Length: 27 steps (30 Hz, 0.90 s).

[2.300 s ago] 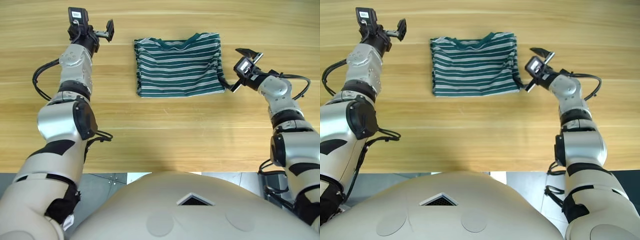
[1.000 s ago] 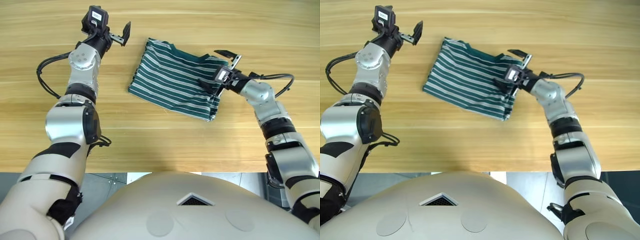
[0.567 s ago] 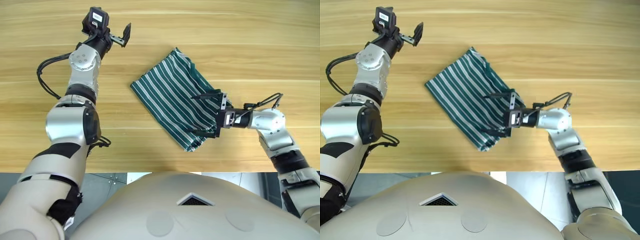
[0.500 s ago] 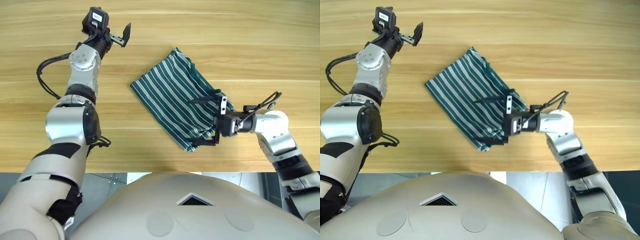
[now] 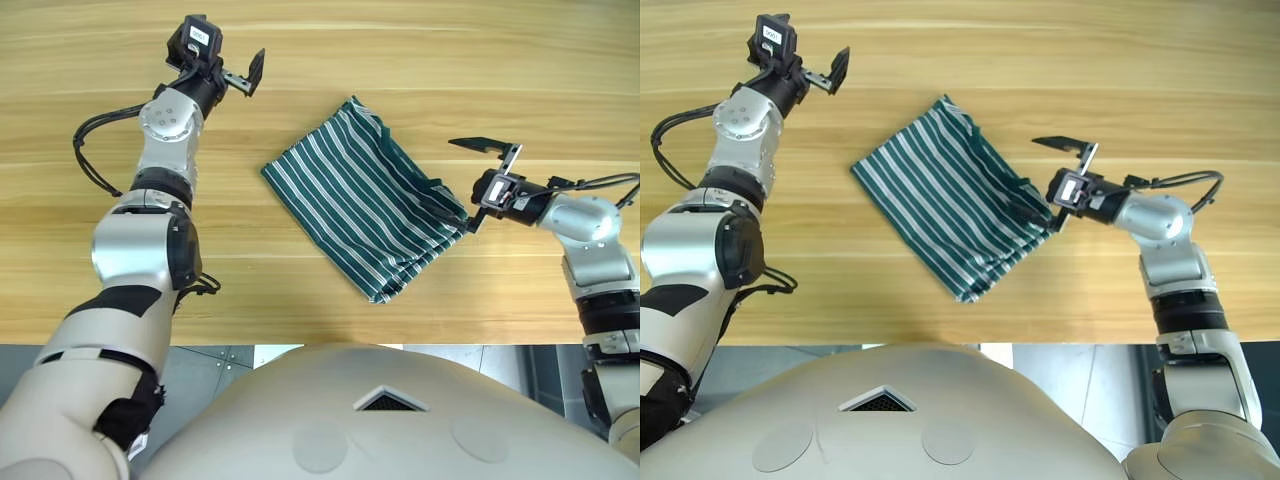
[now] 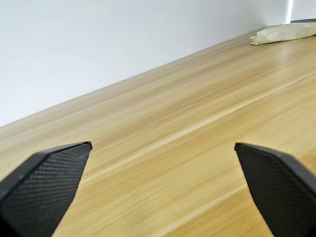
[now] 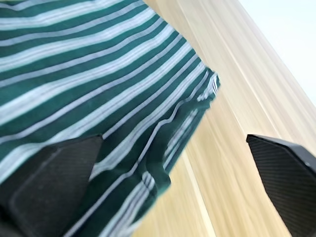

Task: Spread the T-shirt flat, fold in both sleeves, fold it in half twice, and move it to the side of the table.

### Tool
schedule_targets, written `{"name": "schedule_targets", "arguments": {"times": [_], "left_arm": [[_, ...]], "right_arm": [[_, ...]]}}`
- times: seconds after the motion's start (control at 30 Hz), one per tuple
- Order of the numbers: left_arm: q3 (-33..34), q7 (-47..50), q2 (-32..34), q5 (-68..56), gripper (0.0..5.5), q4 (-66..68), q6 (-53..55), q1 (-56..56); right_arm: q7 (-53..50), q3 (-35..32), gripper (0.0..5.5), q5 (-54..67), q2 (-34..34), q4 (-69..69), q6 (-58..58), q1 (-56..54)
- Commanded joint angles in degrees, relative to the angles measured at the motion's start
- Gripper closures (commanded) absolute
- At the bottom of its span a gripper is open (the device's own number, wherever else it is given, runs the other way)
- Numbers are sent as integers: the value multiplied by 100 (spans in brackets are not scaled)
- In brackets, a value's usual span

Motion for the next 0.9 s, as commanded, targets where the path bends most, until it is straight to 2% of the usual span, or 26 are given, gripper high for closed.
{"name": "schedule_targets", "arguments": {"times": [0.03,0.17,0.3,0.47,0.63,0.7,0.83,0.9], "left_arm": [[-35,-27,46,39,13,-49,-73,-24],[-54,-24,33,39,13,-51,-95,-11],[-86,-19,30,56,13,-52,-116,-19],[-83,-9,64,47,13,-46,-131,-8],[-60,0,118,31,13,-46,-126,-34],[-46,10,146,21,13,-49,-126,-57],[-116,-83,178,76,13,-93,-293,-12],[-138,-491,252,23,13,-187,-570,89]], "right_arm": [[76,-368,10,-15,-443,567,-168,483],[78,-481,10,28,-382,1073,-275,538],[302,-83,10,-103,-87,1047,-399,561],[719,477,10,133,139,-77,-311,887],[1161,814,10,632,-32,-1578,-143,1467],[1321,850,10,892,-101,-2122,-106,1658],[1221,579,10,897,-199,-2303,26,1667],[1225,477,10,985,-223,-2430,6,1725]]}}
